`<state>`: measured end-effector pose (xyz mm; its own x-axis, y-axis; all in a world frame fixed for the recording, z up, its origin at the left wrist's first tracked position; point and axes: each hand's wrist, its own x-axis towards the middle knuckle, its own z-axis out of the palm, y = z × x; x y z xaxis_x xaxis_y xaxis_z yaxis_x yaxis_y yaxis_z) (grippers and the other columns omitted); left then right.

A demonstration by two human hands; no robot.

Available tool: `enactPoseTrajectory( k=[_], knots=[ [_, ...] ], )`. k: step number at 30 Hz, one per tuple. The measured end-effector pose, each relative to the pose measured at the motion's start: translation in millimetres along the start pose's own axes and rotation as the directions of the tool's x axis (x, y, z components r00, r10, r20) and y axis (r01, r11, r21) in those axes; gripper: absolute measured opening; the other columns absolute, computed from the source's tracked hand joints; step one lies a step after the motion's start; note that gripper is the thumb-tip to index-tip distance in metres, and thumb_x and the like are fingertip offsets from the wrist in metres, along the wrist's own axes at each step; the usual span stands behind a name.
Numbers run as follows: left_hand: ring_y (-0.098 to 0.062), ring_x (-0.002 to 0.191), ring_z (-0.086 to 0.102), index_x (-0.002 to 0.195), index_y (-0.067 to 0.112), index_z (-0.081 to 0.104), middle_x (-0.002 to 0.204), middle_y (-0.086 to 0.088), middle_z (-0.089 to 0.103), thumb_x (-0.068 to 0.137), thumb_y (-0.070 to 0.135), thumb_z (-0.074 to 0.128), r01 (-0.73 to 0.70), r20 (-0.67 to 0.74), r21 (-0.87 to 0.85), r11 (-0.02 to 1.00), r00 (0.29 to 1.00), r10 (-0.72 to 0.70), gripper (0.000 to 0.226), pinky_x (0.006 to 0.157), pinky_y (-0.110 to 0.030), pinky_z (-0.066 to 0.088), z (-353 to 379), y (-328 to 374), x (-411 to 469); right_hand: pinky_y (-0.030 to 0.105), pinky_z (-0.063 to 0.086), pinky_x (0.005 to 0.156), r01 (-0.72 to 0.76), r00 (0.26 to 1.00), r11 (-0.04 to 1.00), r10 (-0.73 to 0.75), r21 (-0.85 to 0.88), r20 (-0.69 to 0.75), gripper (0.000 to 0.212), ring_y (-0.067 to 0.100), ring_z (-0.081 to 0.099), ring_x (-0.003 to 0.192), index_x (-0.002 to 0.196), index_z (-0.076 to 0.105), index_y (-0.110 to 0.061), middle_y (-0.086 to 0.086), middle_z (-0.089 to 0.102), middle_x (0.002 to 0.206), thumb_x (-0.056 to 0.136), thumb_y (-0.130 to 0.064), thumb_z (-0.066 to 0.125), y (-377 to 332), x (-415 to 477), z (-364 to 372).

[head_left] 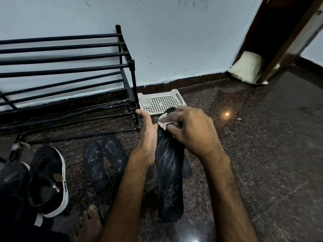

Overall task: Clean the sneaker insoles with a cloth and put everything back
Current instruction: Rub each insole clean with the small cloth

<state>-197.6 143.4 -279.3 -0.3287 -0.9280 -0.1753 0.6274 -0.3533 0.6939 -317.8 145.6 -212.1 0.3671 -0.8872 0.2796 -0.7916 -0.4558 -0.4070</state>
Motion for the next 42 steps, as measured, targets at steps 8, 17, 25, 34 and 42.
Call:
enactPoseTrajectory(
  k=[8, 17, 25, 34, 42],
  knots=[
    [-0.038, 0.11, 0.065, 0.106, 0.016, 0.077, 0.114, -0.025, 0.068, 0.07, 0.093, 0.006, -0.001, 0.01, -0.002, 1.0, 1.0, 0.001, 0.111, 0.097, -0.053, 0.05, 0.8, -4.1, -2.1, 0.031, 0.053, 0.085, 0.023, 0.987, 0.999, -0.027, 0.026, 0.156, 0.024, 0.001, 0.06, 0.086, 0.109, 0.071, -0.04, -0.019, 0.063, 0.101, 0.088, -0.03, 0.066, -3.1, -1.6, -0.4],
    [-0.037, 0.108, 0.064, 0.135, 0.004, 0.054, 0.118, -0.024, 0.066, 0.073, 0.09, 0.004, 0.004, 0.05, 0.029, 1.0, 0.999, -0.006, 0.117, 0.084, -0.047, 0.056, -1.0, -7.5, 4.0, 0.034, 0.057, 0.086, -0.109, 0.992, 0.994, 0.108, 0.014, 0.062, 0.025, 0.001, 0.059, 0.084, 0.113, 0.07, -0.036, -0.017, 0.063, 0.105, 0.089, -0.031, 0.068, 17.7, -1.5, -6.2],
    [-0.043, 0.116, 0.058, 0.133, 0.004, 0.059, 0.135, -0.023, 0.057, 0.077, 0.089, 0.008, 0.021, 0.093, -0.02, 1.0, 0.995, -0.019, 0.114, 0.093, -0.055, 0.053, -7.2, 1.4, 4.8, 0.034, 0.055, 0.084, -0.169, 0.983, 0.985, 0.171, -0.037, 0.064, 0.02, 0.006, 0.065, 0.094, 0.103, 0.074, -0.04, -0.019, 0.069, 0.106, 0.086, -0.029, 0.067, 30.6, -7.6, -9.7],
    [-0.033, 0.112, 0.064, 0.125, 0.008, 0.065, 0.119, -0.02, 0.067, 0.08, 0.086, 0.015, 0.06, 0.068, -0.099, 0.993, 0.996, -0.053, 0.103, 0.095, -0.05, 0.054, -1.9, -3.2, 6.8, 0.033, 0.056, 0.088, -0.134, 0.991, 0.991, 0.134, -0.014, -0.025, 0.022, 0.005, 0.065, 0.09, 0.111, 0.072, -0.031, -0.014, 0.07, 0.109, 0.09, -0.03, 0.066, 8.5, -2.3, 1.7],
    [-0.029, 0.102, 0.067, 0.13, 0.005, 0.061, 0.116, -0.018, 0.069, 0.089, 0.077, 0.02, 0.021, 0.047, -0.061, 0.998, 0.999, -0.018, 0.092, 0.083, -0.044, 0.059, -9.8, -1.9, 8.6, 0.038, 0.058, 0.075, -0.239, 0.956, 0.971, 0.236, 0.0, -0.172, 0.018, 0.011, 0.067, 0.084, 0.103, 0.074, -0.032, -0.014, 0.071, 0.101, 0.088, -0.031, 0.065, 30.1, -6.8, -0.1]
  ],
)
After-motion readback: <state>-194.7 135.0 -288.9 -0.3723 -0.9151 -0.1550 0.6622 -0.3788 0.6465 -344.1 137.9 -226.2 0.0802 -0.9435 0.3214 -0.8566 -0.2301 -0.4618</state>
